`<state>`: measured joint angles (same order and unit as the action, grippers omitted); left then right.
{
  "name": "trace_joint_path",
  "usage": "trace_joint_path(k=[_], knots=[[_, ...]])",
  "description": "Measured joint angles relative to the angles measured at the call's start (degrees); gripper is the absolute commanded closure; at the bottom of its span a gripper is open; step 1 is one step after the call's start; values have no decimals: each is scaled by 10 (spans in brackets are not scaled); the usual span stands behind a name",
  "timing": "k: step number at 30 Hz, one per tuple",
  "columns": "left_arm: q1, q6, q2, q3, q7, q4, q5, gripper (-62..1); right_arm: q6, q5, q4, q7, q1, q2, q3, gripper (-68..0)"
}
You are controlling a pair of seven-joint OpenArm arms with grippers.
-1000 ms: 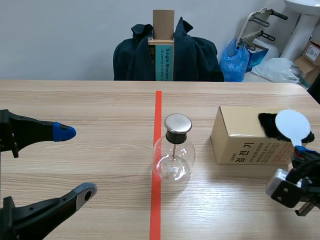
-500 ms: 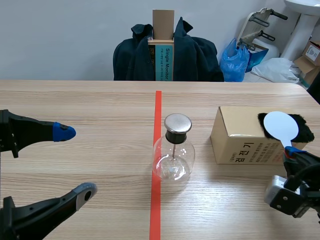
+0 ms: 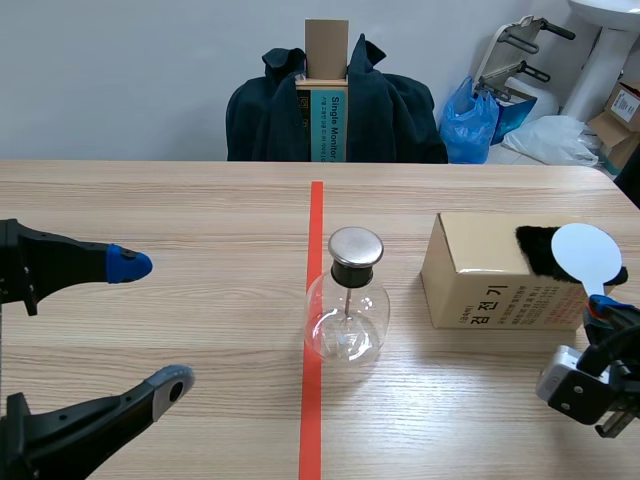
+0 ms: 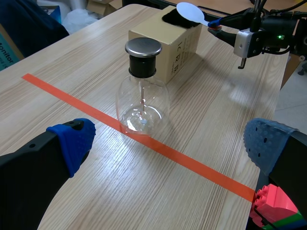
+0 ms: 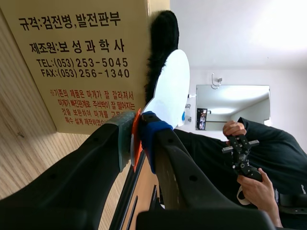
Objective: Do the electroscope experiment.
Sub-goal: 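Rub the plate on the fur, then bring the plate to the electroscope and point at the metal foil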
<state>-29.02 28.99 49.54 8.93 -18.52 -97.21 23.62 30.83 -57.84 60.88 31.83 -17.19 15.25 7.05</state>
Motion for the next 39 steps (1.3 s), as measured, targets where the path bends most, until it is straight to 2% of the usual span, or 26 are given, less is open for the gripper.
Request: trace_joint_path(k=[6, 10, 12, 16, 18, 23, 26, 27, 28, 30, 32, 36, 39], knots=[[0, 0, 0, 0, 0, 0, 0, -623, 2, 0, 0, 17, 0, 0, 0, -8], [0, 0, 0, 0, 0, 0, 0, -623, 20, 9, 3, 17, 0, 0, 0, -8], [0, 0, 0, 0, 0, 0, 0, -623, 40, 25, 15, 17, -2, 0, 0, -8], [0, 0, 0, 0, 0, 0, 0, -623, 81, 50, 57, 16, -7, 1, 0, -8], [0, 0, 0, 0, 0, 0, 0, -623, 91, 56, 84, 16, -8, 7, 0, -8], [0, 0, 0, 0, 0, 0, 0, -623, 93, 62, 156, 16, -8, 10, 30, -8], [0, 0, 0, 0, 0, 0, 0, -623, 94, 95, 209, 13, -8, 10, 51, -8], [0, 0, 0, 0, 0, 0, 0, -605, 94, 104, 228, 13, -8, 10, 57, -8], [0, 0, 0, 0, 0, 0, 0, -496, 95, 114, 247, 10, -8, 10, 63, -8], [2, 0, -2, 0, 8, 0, -3, -236, 94, 127, 283, -2, -8, 10, 73, -8], [13, 0, -13, 1, 35, 7, -13, -26, 94, 136, 313, -9, -8, 10, 82, -8], [73, 1, -58, 18, 40, 57, -38, -18, 95, 147, 349, -9, -8, 11, 91, -8], [138, 0, -85, 59, 35, 118, -58, -18, 95, 162, 359, -9, -8, 11, 91, -8]])
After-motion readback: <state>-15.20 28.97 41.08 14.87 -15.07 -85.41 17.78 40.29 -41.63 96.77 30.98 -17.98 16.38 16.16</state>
